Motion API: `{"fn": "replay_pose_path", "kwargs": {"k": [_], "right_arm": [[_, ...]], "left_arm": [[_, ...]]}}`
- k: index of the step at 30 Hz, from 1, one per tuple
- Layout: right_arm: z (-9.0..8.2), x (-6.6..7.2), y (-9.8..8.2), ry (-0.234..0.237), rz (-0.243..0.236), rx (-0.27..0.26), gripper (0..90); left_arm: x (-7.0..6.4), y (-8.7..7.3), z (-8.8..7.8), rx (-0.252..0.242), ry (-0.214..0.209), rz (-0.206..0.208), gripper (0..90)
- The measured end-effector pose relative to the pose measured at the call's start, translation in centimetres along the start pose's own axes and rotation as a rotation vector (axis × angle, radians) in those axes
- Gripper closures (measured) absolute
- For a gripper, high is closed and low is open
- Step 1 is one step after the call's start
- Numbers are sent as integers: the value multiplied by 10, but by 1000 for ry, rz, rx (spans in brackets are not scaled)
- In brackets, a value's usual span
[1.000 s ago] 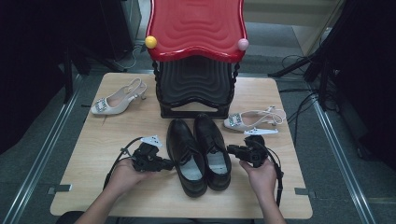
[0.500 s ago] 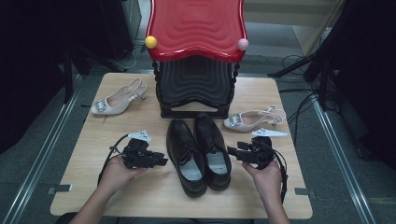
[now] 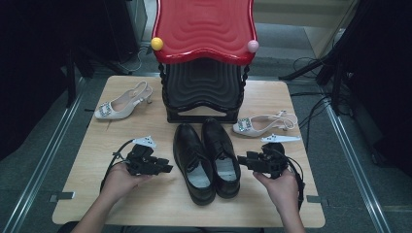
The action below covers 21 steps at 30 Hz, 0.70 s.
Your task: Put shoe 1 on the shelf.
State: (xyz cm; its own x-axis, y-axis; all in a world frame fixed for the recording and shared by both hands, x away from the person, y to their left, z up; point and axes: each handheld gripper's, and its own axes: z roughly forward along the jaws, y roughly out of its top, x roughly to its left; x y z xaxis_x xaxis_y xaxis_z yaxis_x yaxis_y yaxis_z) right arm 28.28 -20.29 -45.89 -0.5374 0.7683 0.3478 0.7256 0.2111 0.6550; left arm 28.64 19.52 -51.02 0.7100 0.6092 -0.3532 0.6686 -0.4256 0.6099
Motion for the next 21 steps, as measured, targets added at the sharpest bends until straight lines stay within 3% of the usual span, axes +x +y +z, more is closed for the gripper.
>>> {"fn": "replay_pose_path", "kwargs": {"k": [10,21], "right_arm": [[-5,42,7,47,-48,45,573],[27,66,9,75,-85,140,535]], "left_arm": [[-2,0,-1,-10,1,6,619],[-1,0,-5,-21,34,-4,515]]}}
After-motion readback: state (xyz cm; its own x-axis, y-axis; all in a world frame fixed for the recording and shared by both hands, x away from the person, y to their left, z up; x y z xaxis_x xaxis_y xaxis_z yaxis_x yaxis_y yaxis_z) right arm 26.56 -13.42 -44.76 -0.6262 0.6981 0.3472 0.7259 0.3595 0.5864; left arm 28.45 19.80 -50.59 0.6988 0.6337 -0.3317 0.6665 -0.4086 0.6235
